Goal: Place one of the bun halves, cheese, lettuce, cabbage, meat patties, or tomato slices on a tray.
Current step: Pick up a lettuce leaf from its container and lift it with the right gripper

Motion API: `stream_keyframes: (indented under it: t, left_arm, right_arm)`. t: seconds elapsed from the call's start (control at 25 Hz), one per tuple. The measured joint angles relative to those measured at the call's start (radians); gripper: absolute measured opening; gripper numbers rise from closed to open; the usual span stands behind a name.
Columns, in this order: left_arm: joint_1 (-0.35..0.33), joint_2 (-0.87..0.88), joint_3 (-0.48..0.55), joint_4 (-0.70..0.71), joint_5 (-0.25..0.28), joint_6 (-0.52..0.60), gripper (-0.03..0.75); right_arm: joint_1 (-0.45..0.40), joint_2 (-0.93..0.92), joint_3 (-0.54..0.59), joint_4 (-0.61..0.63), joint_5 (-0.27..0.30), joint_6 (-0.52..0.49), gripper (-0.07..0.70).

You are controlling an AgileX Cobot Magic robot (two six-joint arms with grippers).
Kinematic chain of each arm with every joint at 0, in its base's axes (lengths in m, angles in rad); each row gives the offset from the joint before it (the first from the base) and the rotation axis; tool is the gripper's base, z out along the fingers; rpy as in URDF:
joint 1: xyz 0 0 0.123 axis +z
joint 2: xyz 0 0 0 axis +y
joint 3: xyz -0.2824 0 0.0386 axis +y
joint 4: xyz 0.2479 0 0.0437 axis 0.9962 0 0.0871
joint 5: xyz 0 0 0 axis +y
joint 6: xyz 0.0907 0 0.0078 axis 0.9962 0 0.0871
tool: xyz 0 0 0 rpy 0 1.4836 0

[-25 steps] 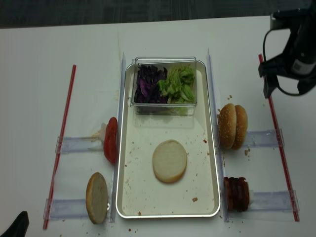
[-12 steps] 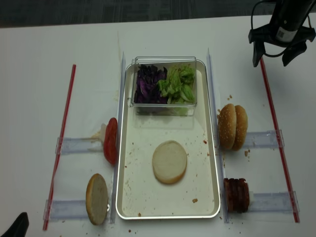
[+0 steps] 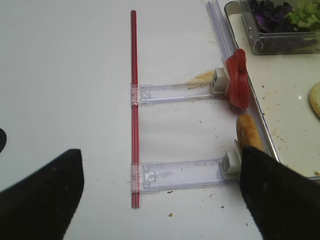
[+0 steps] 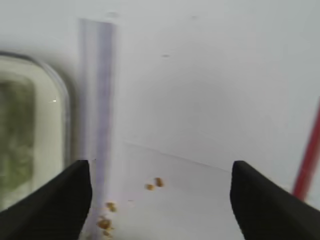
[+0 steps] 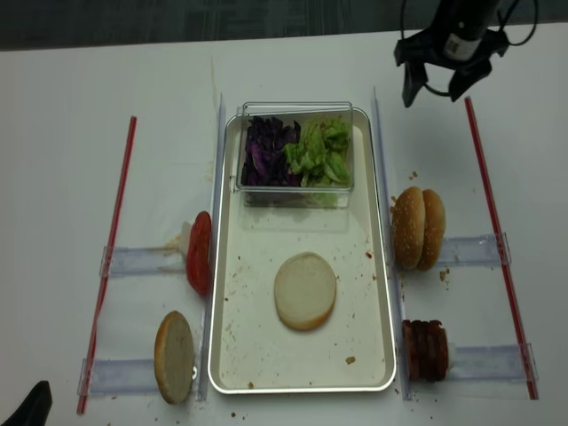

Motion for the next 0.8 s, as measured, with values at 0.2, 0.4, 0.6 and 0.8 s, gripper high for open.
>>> stream_keyframes:
  t: [0.2, 0.4, 0.6, 0.8]
  left_arm:
    - [0.000, 0.000, 0.000, 0.000, 0.000, 0.000, 0.617]
    - [0.000, 0.000, 0.000, 0.000, 0.000, 0.000, 0.617]
    - [0.000, 0.000, 0.000, 0.000, 0.000, 0.000, 0.617]
    - [0.000, 0.000, 0.000, 0.000, 0.000, 0.000, 0.617]
  right_arm:
    - [0.176, 0.000, -0.031, 0.005, 0.000, -0.004, 0.594]
    - [0.282, 0.010, -0.033, 0.009, 0.000, -0.017, 0.594]
    - [0.311, 0.024, -0.033, 0.033, 0.000, -0.028, 0.594]
    - [0.324, 0.051, -0.033, 0.051, 0.000, -0.037, 0.563]
